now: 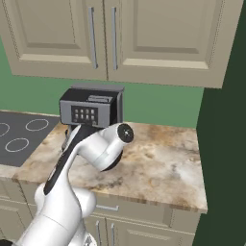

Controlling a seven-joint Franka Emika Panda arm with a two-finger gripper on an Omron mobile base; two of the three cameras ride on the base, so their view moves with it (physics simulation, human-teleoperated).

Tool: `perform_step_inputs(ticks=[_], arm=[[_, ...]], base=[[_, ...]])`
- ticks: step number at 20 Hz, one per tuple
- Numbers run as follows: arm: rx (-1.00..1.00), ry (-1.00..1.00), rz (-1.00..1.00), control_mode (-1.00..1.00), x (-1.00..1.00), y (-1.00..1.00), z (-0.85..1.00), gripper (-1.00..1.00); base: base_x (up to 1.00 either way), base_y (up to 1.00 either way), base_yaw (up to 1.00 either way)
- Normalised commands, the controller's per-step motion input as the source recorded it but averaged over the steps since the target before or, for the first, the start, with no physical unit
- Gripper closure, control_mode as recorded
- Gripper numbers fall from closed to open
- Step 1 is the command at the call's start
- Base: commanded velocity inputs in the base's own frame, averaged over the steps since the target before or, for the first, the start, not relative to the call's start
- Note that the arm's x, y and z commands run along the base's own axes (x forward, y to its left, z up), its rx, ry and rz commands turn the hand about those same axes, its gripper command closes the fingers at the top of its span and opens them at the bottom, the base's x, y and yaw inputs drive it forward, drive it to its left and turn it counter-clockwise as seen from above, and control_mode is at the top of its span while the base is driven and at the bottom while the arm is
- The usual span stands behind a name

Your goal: Pick up the brewed coffee from the coffee machine and place it next to the breakfast plate on the dining counter.

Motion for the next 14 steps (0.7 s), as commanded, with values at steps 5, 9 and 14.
perform_step_inputs(ticks=[5,9,14], arm=[[0.00,-0.15,0.21,-1.00,0.16,-0.03,-0.30,-1.00],[0.03,-0.10,0.03,-1.00,0.33,0.00,-0.10,-1.00],[0.07,-0.08,0.00,-1.00,0.29,0.01,-0.05,-1.00]], base=[[0.00,0.00,0.00],[0.00,0.00,0.00],[0.00,0.00,0.00]])
